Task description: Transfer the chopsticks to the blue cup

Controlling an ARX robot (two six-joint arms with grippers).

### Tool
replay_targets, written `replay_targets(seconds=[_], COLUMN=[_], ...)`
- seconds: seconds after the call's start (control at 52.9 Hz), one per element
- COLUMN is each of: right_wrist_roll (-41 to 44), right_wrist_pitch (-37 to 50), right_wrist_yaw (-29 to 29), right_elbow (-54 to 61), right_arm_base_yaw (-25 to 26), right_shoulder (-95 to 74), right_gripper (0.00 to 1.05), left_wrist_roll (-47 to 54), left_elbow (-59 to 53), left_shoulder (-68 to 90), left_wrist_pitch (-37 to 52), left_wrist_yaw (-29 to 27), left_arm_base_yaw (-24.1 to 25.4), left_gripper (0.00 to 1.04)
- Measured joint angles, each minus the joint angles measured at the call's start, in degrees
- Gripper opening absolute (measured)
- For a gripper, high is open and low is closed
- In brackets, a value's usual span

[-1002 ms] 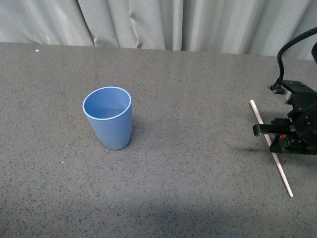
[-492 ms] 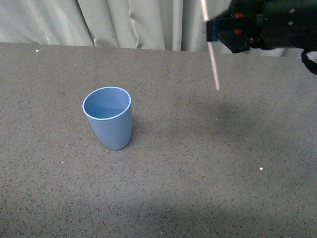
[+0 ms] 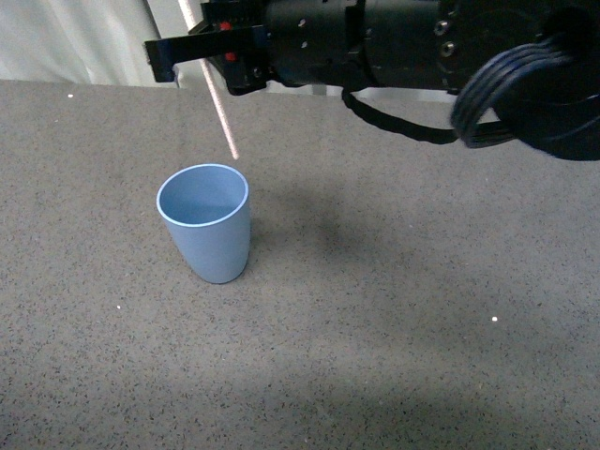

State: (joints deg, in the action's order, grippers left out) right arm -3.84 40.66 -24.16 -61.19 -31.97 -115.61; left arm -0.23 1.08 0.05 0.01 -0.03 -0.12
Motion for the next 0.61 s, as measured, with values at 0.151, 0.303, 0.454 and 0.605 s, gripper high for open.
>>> replay_targets(seconds=[0.151,0.303,0.454,0.605], right_wrist_roll=[-0.76,-0.85,-0.44,0.22], right_wrist_pitch=[-0.44,-0.11,-0.17,-0.98], right_wrist_yaw=[0.07,1.18,1.73,1.57], right_elbow=[-1.77,-1.4,-0.24,0.44], right_arm_base_yaw=[-1.9,-2.43,-2.05,-1.66], right_shoulder=[-4.04,-5.55,-5.75,-5.79], right_gripper=[0.01,0.01,0.01,0.02], left_wrist_roll=[0.0,0.02,0.0,0.02], left_elbow=[0.0,0.0,0.0,0.0], left_shoulder=[0.0,0.0,0.0,0.0], left_wrist_pitch=[0.0,0.0,0.0,0.0], left_wrist_yaw=[-0.02,0.0,0.0,0.0], left_arm_base_yaw=[0.0,0.0,0.0,0.0], left_gripper=[0.98,0.98,0.98,0.98])
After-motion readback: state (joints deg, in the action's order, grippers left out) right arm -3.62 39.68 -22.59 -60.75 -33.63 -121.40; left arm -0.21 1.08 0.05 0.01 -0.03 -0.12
